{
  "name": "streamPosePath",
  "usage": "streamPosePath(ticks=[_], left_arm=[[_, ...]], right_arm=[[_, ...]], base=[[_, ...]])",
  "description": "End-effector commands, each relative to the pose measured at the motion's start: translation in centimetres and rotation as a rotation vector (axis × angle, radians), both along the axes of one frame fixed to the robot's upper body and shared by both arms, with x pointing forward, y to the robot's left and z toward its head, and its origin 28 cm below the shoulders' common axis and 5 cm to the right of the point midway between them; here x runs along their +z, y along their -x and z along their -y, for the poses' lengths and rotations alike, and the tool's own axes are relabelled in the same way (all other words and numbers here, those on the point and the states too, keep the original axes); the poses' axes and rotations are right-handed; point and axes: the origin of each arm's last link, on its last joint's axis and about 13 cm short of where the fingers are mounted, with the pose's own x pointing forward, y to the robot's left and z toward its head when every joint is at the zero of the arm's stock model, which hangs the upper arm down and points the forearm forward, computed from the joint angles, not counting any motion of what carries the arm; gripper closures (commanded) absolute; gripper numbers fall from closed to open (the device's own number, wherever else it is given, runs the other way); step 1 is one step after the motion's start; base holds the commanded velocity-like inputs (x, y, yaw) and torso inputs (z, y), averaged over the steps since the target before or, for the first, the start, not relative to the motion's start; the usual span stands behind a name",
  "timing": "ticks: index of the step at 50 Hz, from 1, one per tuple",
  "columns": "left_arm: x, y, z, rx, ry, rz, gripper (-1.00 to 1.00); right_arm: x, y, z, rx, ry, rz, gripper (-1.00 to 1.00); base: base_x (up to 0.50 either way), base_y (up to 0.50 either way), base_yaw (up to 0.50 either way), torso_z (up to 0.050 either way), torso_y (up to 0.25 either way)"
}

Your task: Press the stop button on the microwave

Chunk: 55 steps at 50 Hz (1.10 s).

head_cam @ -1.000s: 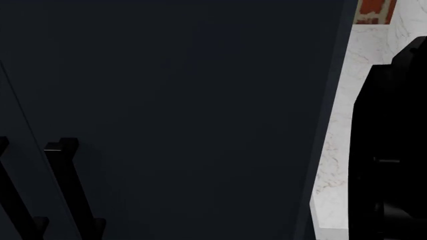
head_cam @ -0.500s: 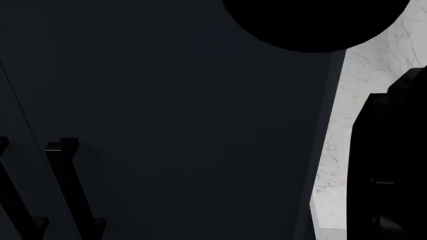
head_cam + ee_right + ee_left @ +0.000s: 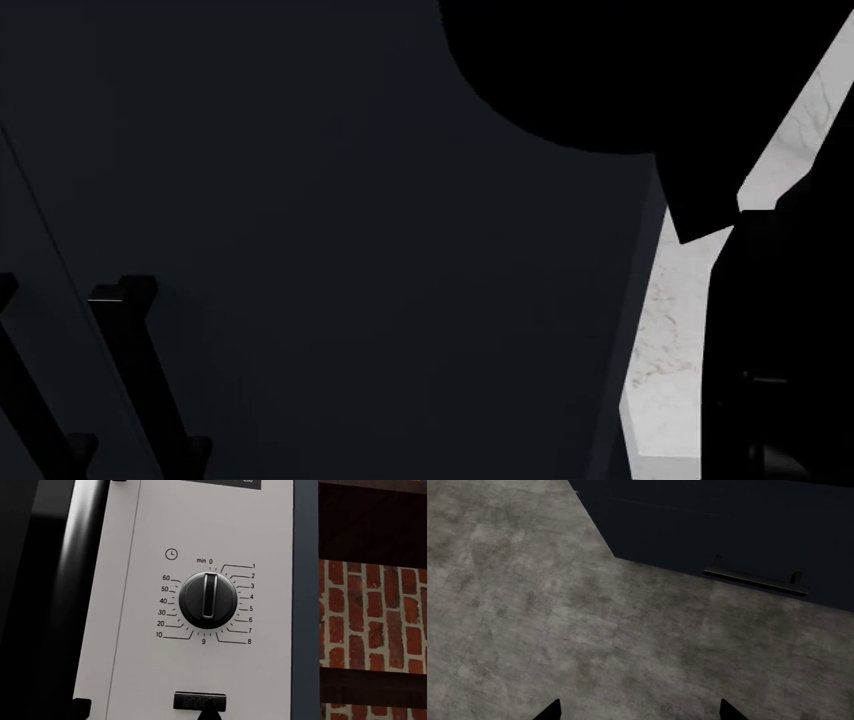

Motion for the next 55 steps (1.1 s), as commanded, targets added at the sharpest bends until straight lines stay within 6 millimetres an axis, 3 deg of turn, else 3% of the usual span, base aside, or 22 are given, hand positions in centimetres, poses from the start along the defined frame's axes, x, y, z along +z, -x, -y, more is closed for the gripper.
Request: streamPosePath(ticks=[1,55], left_arm=[[0.0,0.0,0.0,0.000,0.000,0.000,-1.00],[0.0,0.0,0.0,0.000,0.000,0.000,-1.00]], right_arm=[[-0.2,-0.4,0.0,0.007,0.001,-0.011,1.00],[-0.6,-6.7,0.1,-0.032,0.009,-0.087,1.00]], base=[[0.00,0.00,0.00,0.000,0.000],[0.00,0.00,0.00,0.000,0.000]])
